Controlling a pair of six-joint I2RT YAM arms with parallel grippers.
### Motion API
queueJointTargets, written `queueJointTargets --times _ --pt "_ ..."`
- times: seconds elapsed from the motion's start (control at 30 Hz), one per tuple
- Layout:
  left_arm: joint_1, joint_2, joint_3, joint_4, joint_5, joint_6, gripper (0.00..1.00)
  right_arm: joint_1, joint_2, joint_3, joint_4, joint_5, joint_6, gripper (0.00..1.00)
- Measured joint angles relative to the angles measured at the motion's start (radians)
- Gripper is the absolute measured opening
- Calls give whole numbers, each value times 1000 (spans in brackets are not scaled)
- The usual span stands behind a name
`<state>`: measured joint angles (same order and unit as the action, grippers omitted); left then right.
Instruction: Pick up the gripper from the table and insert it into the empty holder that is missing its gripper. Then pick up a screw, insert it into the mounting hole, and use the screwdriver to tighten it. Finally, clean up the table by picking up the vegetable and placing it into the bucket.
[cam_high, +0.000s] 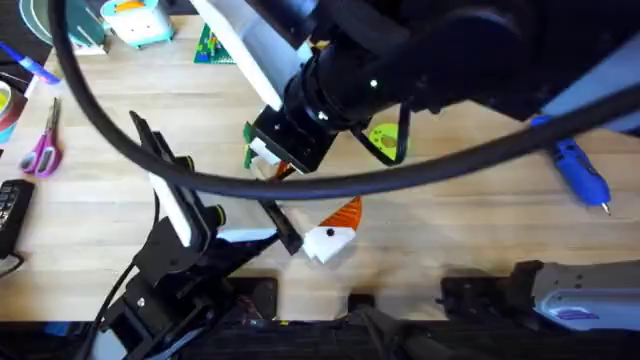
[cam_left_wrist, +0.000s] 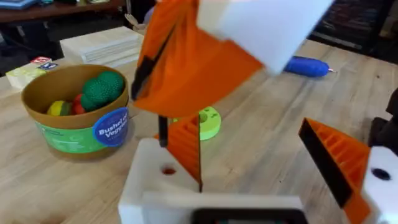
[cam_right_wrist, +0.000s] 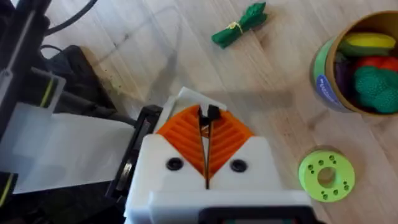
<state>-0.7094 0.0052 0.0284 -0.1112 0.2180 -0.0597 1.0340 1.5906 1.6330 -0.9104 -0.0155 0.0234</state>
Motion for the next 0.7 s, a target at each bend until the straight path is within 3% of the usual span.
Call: queueJointTargets --times 0.7 --pt "0 0 0 0 0 0 993 0 13 -28 20 -19 7 7"
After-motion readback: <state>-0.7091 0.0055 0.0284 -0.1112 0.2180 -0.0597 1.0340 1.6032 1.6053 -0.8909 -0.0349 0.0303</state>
